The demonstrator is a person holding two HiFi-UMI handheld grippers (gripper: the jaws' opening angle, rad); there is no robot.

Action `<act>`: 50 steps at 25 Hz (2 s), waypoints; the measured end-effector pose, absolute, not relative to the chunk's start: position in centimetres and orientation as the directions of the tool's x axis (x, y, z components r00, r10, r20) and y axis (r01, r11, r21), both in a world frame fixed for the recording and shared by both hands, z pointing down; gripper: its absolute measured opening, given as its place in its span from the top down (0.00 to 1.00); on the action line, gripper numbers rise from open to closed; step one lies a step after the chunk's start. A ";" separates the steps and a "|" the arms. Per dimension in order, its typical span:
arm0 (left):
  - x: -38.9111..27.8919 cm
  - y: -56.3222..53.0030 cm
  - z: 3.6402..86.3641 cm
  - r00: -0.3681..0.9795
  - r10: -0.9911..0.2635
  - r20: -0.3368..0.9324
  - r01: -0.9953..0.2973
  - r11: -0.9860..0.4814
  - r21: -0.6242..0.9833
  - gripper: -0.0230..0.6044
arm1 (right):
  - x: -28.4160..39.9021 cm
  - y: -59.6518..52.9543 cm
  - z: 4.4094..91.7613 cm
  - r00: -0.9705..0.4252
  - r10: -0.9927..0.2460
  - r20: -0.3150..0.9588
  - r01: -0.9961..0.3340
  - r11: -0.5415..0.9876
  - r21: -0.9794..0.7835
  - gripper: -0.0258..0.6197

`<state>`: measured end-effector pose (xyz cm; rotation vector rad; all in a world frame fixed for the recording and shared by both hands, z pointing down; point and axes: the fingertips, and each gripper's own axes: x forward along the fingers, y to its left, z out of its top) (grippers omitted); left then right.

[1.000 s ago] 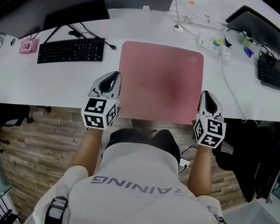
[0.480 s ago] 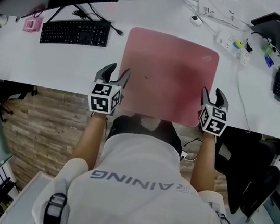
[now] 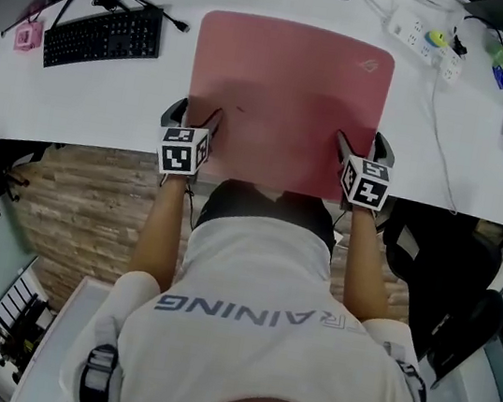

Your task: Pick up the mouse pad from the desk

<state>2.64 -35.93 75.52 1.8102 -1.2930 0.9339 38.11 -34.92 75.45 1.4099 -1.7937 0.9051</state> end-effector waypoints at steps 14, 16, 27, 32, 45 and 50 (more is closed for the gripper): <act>3.2 -35.4 75.6 0.193 -0.486 0.852 -0.977 -0.175 0.122 0.46 | 37.4 -34.2 75.3 -0.137 -0.520 0.843 -0.989 0.118 -0.088 0.48; 3.6 -35.3 75.5 0.193 -0.488 0.851 -0.977 -0.173 0.122 0.52 | 36.8 -34.0 75.2 -0.138 -0.520 0.843 -0.987 0.140 -0.075 0.57; 6.2 -35.4 68.6 0.348 -0.585 0.732 -0.932 -0.301 0.202 0.77 | 33.3 -33.6 70.1 -0.182 -0.605 0.775 -0.972 0.230 -0.048 0.87; 7.2 -36.0 64.6 0.411 -0.634 0.655 -0.909 -0.337 0.244 0.80 | 33.1 -33.9 65.7 -0.181 -0.677 0.713 -0.976 0.214 -0.044 0.87; 7.9 -40.0 49.1 0.495 -0.797 0.346 -0.868 -0.473 0.150 0.81 | 33.0 -36.6 50.6 -0.118 -0.892 0.437 -0.985 0.160 0.060 0.87; 6.9 -40.7 42.8 0.504 -0.837 0.214 -0.864 -0.486 0.134 0.81 | 32.5 -37.6 43.8 -0.110 -0.944 0.311 -0.983 0.150 0.108 0.87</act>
